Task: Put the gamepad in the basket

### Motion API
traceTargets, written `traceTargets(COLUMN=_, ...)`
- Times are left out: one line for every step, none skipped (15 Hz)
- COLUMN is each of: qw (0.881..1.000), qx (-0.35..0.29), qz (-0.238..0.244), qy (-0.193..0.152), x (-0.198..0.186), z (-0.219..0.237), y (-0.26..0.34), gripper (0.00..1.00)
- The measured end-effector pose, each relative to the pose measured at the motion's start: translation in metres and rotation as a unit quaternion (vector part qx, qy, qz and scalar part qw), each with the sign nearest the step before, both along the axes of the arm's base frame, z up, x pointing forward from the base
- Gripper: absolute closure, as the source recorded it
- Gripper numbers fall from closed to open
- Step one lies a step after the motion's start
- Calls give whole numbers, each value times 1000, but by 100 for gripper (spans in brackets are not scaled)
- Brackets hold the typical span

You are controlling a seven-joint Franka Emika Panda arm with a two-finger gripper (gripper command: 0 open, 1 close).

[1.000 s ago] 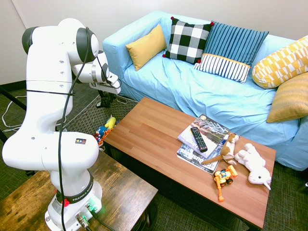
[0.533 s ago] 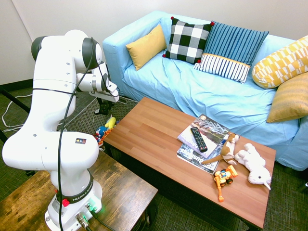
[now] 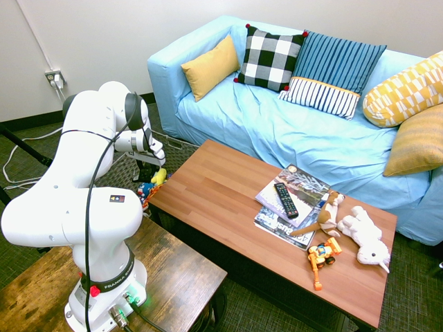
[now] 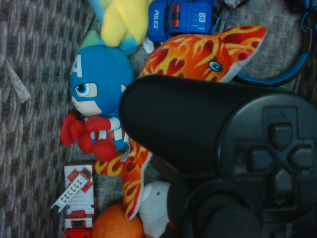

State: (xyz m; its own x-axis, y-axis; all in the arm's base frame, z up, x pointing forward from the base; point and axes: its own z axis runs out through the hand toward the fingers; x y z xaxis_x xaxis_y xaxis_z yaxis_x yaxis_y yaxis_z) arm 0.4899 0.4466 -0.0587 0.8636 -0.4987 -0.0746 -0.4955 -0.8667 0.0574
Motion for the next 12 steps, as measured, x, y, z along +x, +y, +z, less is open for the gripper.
traceTargets(qw=1000, qx=-6, qz=4, qy=7, x=-2, z=-11, y=7, gripper=0)
traceTargets(qw=1000, qx=-10, qz=9, qy=12, x=-4, z=-22, y=13, gripper=0)
traceTargets(qw=1000, qx=-12, qz=13, qy=15, x=-5, z=-30, y=20, gripper=0)
traceTargets(qw=1000, qx=-12, qz=15, qy=15, x=-5, z=-35, y=25, gripper=0)
traceTargets(qw=1000, qx=-12, qz=16, qy=14, x=-3, z=-37, y=27, gripper=0)
traceTargets(qw=1000, qx=-11, qz=15, qy=13, x=0, z=-37, y=29, gripper=0)
traceTargets(qw=1000, qx=-11, qz=15, qy=11, x=3, z=-37, y=30, gripper=0)
traceTargets(qw=1000, qx=-9, qz=14, qy=10, x=5, z=-37, y=30, gripper=0)
traceTargets(qw=1000, qx=-9, qz=13, qy=10, x=7, z=-36, y=31, gripper=0)
traceTargets(qw=1000, qx=-9, qz=12, qy=10, x=9, z=-35, y=30, gripper=0)
traceTargets(qw=1000, qx=-9, qz=11, qy=10, x=11, z=-34, y=29, gripper=0)
traceTargets(qw=1000, qx=-10, qz=11, qy=11, x=12, z=-34, y=28, gripper=0)
